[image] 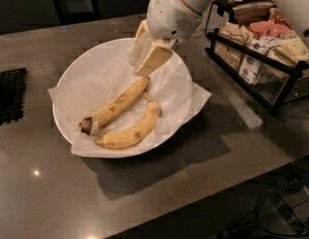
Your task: Pick banana from white bowl
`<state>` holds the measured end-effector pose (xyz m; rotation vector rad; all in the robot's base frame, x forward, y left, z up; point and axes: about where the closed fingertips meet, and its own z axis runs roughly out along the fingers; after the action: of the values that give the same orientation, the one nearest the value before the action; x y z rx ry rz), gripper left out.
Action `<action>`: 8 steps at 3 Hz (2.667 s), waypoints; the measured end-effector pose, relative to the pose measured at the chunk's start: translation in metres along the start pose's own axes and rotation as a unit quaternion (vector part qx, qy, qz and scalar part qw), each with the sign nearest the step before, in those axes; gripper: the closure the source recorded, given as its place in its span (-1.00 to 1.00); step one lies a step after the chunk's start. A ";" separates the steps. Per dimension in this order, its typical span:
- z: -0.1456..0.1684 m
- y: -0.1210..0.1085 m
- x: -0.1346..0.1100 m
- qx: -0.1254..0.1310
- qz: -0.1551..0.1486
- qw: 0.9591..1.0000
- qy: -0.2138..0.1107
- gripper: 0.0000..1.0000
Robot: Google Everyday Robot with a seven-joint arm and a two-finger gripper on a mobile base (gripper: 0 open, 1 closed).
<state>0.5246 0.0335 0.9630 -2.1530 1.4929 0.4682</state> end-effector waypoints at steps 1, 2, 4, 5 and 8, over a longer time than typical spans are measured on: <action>0.012 -0.004 0.000 -0.005 -0.001 1.000 0.004 0.24; 0.028 -0.009 0.002 -0.013 -0.005 1.000 0.006 0.24; 0.049 -0.013 0.003 -0.026 -0.010 1.000 0.002 0.16; 0.049 -0.013 0.003 -0.026 -0.010 1.000 0.002 0.06; 0.106 -0.013 0.007 -0.065 -0.012 0.998 0.001 -0.04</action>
Offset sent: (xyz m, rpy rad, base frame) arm 0.0133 0.0226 -0.0376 -0.0405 0.0280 0.0346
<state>0.5377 0.0915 0.8740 -2.2677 1.4735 0.5693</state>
